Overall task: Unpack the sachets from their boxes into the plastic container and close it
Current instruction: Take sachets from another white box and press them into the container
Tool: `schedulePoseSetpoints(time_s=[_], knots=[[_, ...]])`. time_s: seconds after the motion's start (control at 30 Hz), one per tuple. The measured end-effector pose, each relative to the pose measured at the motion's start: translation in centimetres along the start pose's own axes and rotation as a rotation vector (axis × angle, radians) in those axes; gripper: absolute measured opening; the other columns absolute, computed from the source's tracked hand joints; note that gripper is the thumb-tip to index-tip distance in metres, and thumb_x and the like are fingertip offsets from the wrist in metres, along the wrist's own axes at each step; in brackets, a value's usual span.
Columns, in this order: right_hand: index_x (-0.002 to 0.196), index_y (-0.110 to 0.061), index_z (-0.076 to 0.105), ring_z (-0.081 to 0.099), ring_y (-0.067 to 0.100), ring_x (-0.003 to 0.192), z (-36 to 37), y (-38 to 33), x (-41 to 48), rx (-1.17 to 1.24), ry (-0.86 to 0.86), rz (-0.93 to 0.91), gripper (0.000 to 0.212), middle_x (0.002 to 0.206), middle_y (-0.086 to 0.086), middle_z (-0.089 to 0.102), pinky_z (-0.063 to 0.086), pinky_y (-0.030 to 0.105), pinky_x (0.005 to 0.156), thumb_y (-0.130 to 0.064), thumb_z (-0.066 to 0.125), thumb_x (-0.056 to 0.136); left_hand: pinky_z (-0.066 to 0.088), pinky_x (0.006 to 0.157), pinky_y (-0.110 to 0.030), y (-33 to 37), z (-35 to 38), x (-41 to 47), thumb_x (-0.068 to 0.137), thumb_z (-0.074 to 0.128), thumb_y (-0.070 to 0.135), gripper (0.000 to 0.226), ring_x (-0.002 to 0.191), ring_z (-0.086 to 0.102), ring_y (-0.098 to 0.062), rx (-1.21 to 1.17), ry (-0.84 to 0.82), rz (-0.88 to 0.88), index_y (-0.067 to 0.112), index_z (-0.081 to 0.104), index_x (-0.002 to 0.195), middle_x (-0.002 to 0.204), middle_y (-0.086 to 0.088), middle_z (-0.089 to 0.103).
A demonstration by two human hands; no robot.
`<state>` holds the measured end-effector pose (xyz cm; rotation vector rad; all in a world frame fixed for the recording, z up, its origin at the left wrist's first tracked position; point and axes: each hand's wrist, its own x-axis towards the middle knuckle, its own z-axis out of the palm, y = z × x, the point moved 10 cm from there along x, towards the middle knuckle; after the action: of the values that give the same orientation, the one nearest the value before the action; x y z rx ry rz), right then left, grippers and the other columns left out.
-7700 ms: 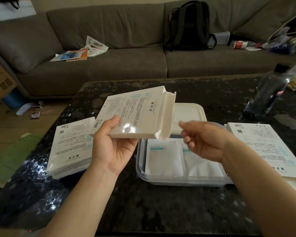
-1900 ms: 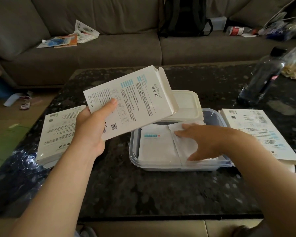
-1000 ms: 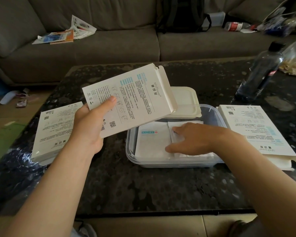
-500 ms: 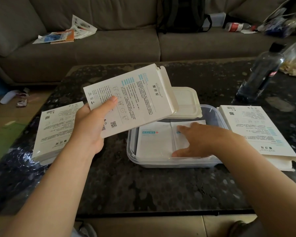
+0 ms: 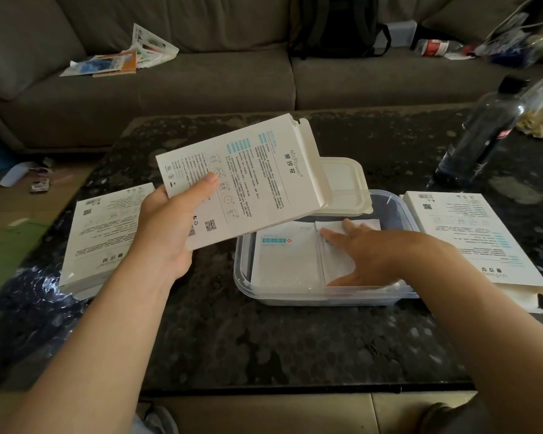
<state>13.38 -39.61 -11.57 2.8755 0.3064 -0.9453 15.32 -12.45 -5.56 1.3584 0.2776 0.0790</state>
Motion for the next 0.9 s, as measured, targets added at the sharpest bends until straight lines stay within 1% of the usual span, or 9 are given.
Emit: schedulePoseSetpoints(time_s=[0.37, 0.43, 0.53, 0.57, 0.63, 0.7, 0.73, 0.8, 0.9], knots=[[0.158, -0.035, -0.009, 0.016, 0.030, 0.153, -0.3, -0.6, 0.0, -0.012, 0.039, 0.025, 0.104, 0.169, 0.005, -0.005, 0.025, 0.048, 0.120, -0.073, 0.054, 0.084, 0.060, 0.092, -0.045, -0.3, 0.3, -0.1, 0.094, 0.076, 0.022, 0.021, 0.104, 0.078, -0.016, 0.019, -0.009, -0.003, 0.026, 0.077, 0.114, 0.112, 0.005, 0.081], [0.158, -0.035, -0.004, 0.020, 0.030, 0.152, -0.5, -0.6, -0.3, 0.023, 0.051, 0.014, 0.104, 0.169, 0.004, 0.002, 0.027, 0.047, 0.119, -0.074, 0.055, 0.083, 0.059, 0.093, -0.045, -0.3, 0.3, -0.1, 0.094, 0.075, 0.022, 0.022, 0.104, 0.077, -0.016, 0.024, -0.014, -0.005, 0.026, 0.077, 0.115, 0.112, 0.005, 0.081], [0.153, -0.034, 0.029, 0.044, 0.022, 0.138, -2.7, 0.1, -2.0, 0.244, 0.129, -0.025, 0.093, 0.157, -0.005, 0.038, 0.038, 0.043, 0.112, -0.074, 0.063, 0.076, 0.059, 0.093, -0.044, -0.3, 0.4, 0.0, 0.095, 0.075, 0.022, 0.022, 0.104, 0.077, -0.015, 0.034, -0.023, -0.006, 0.027, 0.077, 0.116, 0.112, 0.005, 0.080], [0.145, -0.032, 0.042, 0.053, 0.018, 0.128, -4.4, 0.6, -2.8, 0.315, 0.207, -0.036, 0.083, 0.147, -0.008, 0.050, 0.044, 0.041, 0.108, -0.071, 0.067, 0.076, 0.059, 0.092, -0.044, -0.2, 0.5, 0.0, 0.095, 0.074, 0.023, 0.023, 0.104, 0.077, -0.015, 0.033, -0.027, -0.005, 0.027, 0.076, 0.117, 0.112, 0.005, 0.080], [0.117, -0.025, 0.066, 0.069, 0.010, 0.096, -8.3, 1.6, -5.1, 0.498, 0.437, -0.073, 0.043, 0.114, -0.007, 0.071, 0.057, 0.034, 0.090, -0.050, 0.073, 0.083, 0.059, 0.092, -0.045, -0.2, 0.6, 0.1, 0.095, 0.074, 0.023, 0.024, 0.104, 0.077, -0.015, 0.040, -0.035, 0.002, 0.027, 0.076, 0.118, 0.113, 0.005, 0.080], [0.093, -0.019, 0.071, 0.073, 0.012, 0.072, -11.0, 2.5, -7.3, 0.807, 0.634, -0.122, 0.008, 0.084, -0.003, 0.074, 0.063, 0.030, 0.073, -0.026, 0.072, 0.089, 0.059, 0.094, -0.047, -0.2, 0.8, 0.1, 0.094, 0.075, 0.024, 0.024, 0.104, 0.077, -0.016, 0.052, -0.035, 0.007, 0.027, 0.077, 0.118, 0.113, 0.005, 0.080], [0.090, -0.016, 0.070, 0.074, 0.012, 0.071, -11.6, 2.5, -8.0, 0.943, 0.679, -0.156, 0.002, 0.081, -0.002, 0.074, 0.063, 0.028, 0.068, -0.018, 0.071, 0.090, 0.059, 0.095, -0.049, -0.3, 1.0, 0.1, 0.094, 0.075, 0.024, 0.024, 0.105, 0.077, -0.017, 0.057, -0.038, 0.007, 0.027, 0.077, 0.118, 0.113, 0.005, 0.080], [0.095, -0.012, 0.069, 0.075, 0.014, 0.075, -11.5, 1.7, -8.2, 1.146, 0.667, -0.208, 0.004, 0.087, 0.000, 0.075, 0.063, 0.027, 0.066, -0.012, 0.069, 0.091, 0.058, 0.097, -0.051, -0.4, 1.2, 0.0, 0.094, 0.075, 0.025, 0.024, 0.106, 0.077, -0.018, 0.068, -0.053, 0.005, 0.027, 0.076, 0.118, 0.114, 0.004, 0.080], [0.101, -0.011, 0.066, 0.076, 0.019, 0.083, -10.3, 0.5, -7.0, 1.317, 0.576, -0.226, 0.008, 0.097, 0.000, 0.075, 0.063, 0.030, 0.068, -0.012, 0.067, 0.093, 0.057, 0.098, -0.053, -0.4, 1.6, -0.3, 0.095, 0.074, 0.024, 0.025, 0.108, 0.076, -0.020, 0.081, -0.078, 0.017, 0.027, 0.076, 0.119, 0.116, 0.003, 0.080]])
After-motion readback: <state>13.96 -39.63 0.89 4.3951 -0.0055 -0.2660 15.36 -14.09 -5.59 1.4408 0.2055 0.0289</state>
